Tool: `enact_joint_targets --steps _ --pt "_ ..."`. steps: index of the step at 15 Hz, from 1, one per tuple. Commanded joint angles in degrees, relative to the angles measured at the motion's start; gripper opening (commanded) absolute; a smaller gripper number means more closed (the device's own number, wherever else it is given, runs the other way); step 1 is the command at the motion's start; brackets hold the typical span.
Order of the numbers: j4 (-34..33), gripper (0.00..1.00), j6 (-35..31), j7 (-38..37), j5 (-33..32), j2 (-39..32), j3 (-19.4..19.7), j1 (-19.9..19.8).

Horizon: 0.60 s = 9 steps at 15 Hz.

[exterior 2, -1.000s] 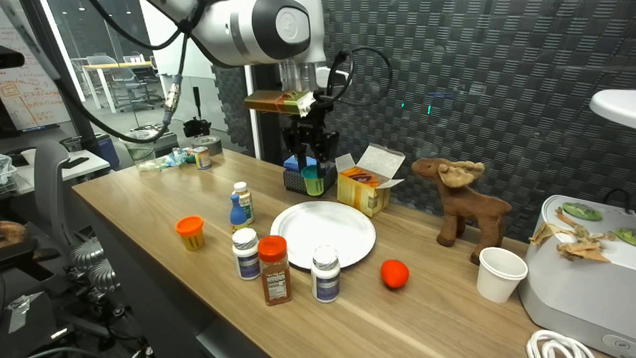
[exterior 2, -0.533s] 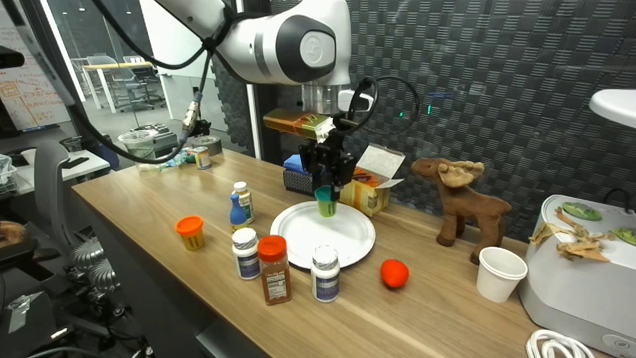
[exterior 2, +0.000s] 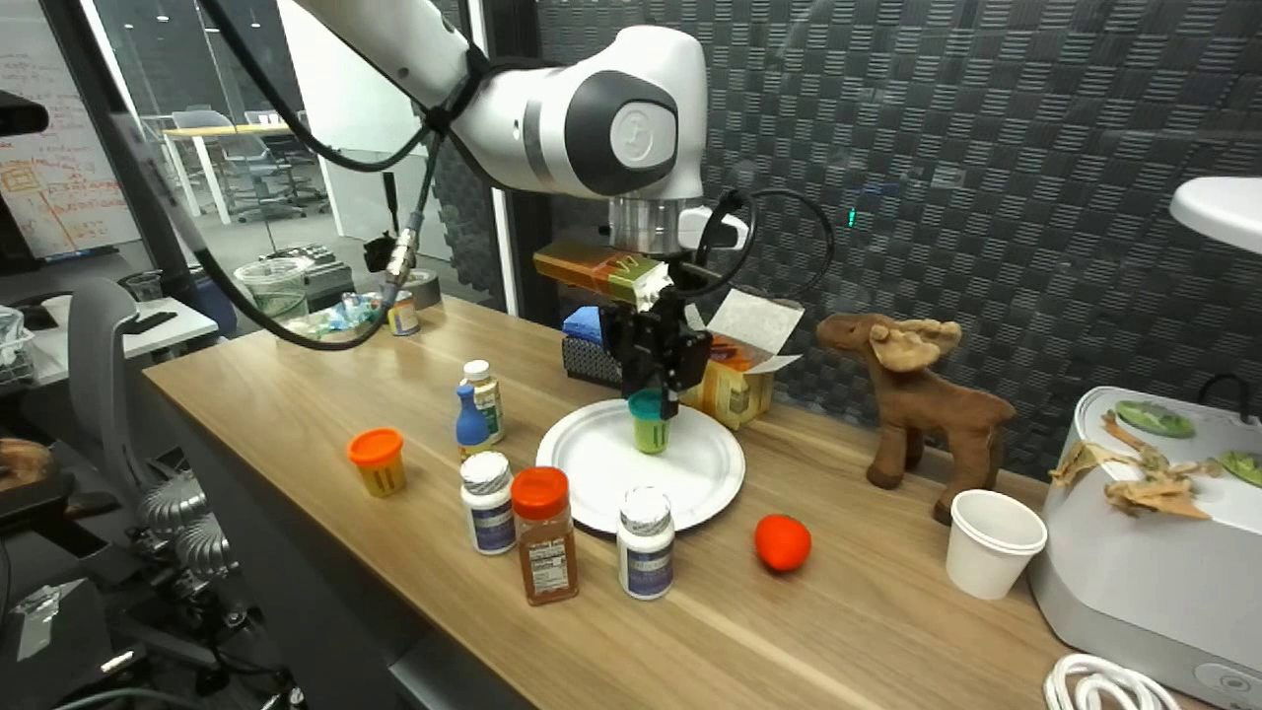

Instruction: Pick up all the objects surrounding the white plate and arrange them on the plate

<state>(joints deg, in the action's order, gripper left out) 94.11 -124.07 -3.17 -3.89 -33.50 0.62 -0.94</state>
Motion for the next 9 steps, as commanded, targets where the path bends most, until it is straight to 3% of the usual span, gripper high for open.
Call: enact_joint_targets --steps 1,2,6,9 --pt "1.1 0.93 1.4 0.4 0.3 2.5 -0.1 1.0" --pt "2.5 0.99 0.9 0.2 0.3 3.9 -0.2 1.2" --pt "10.1 1.0 -0.5 0.4 -0.4 11.7 -1.5 3.4" --pt "14.9 1.0 1.9 2.3 -0.4 17.1 -3.6 5.1"
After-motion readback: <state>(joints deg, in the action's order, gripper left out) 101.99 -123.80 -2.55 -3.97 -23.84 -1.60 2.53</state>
